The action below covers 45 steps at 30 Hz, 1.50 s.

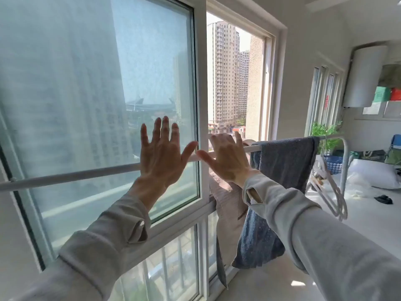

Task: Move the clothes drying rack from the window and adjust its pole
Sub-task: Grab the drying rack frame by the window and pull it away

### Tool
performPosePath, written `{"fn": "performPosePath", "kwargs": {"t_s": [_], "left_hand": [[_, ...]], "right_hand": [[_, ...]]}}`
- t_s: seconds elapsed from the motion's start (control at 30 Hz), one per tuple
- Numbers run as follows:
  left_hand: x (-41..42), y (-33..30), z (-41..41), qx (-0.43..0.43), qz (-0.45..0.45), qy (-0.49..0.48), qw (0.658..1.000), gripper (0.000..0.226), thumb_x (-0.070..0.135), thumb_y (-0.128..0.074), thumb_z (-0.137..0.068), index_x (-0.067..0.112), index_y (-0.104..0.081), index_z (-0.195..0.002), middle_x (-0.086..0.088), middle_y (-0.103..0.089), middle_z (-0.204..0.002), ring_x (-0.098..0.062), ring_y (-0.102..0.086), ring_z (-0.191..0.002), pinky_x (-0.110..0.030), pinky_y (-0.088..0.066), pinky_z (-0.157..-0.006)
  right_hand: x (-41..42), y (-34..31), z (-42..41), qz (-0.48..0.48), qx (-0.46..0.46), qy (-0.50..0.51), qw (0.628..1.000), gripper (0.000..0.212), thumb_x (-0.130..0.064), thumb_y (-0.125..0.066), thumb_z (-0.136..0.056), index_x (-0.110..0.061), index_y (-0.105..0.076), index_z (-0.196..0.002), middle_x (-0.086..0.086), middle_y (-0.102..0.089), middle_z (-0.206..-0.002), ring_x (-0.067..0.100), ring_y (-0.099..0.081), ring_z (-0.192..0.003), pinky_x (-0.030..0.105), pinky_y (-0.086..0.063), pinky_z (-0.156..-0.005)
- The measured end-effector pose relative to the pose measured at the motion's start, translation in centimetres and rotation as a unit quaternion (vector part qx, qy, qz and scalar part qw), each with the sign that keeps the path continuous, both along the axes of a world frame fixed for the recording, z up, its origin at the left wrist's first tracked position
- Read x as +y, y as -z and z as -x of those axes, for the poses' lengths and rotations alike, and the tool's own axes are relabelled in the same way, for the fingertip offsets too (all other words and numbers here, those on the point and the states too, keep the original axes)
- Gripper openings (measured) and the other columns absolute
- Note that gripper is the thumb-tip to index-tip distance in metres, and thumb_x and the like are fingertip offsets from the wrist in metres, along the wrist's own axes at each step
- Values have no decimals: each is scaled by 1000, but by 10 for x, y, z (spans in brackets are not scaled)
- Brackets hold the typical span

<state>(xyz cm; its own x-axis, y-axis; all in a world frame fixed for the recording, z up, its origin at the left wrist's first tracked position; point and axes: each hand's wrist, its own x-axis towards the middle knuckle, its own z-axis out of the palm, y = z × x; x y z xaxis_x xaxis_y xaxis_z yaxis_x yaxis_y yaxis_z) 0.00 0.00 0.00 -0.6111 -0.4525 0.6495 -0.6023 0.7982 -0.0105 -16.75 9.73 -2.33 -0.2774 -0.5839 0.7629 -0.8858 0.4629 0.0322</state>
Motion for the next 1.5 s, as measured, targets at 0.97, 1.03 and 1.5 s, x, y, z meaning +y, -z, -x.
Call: {"fn": "performPosePath", "kwargs": {"t_s": [0.97, 1.03, 1.5], "left_hand": [[-190, 67, -294, 331, -192, -152, 911, 101, 98, -21, -75, 4, -51, -57, -10, -52, -38, -31, -61, -46, -41, -46, -57], [-211, 80, -292, 382, -294, -118, 868, 104, 103, -29, -68, 2, -47, -55, -9, -47, -30, -33, -60, -41, -52, -59, -64], [-348, 145, -220, 275, -485, -51, 829, 99, 100, -37, -70, 5, -62, -61, -29, -68, -56, -42, -69, -48, -57, -59, -65]], "right_hand": [[-41, -8, -13, -34, 142, -79, 986, 86, -79, -6, -86, -14, -44, -43, 3, -44, -38, 20, -45, -35, 28, -39, -46], [-34, -11, -8, -31, 148, -71, 986, 87, -77, -10, -88, -13, -45, -42, 2, -45, -37, 18, -43, -33, 26, -35, -45], [23, -11, 81, -78, 69, 0, 995, 78, -73, -13, -90, -17, -39, -43, -1, -38, -38, 18, -40, -35, 23, -26, -48]]}}
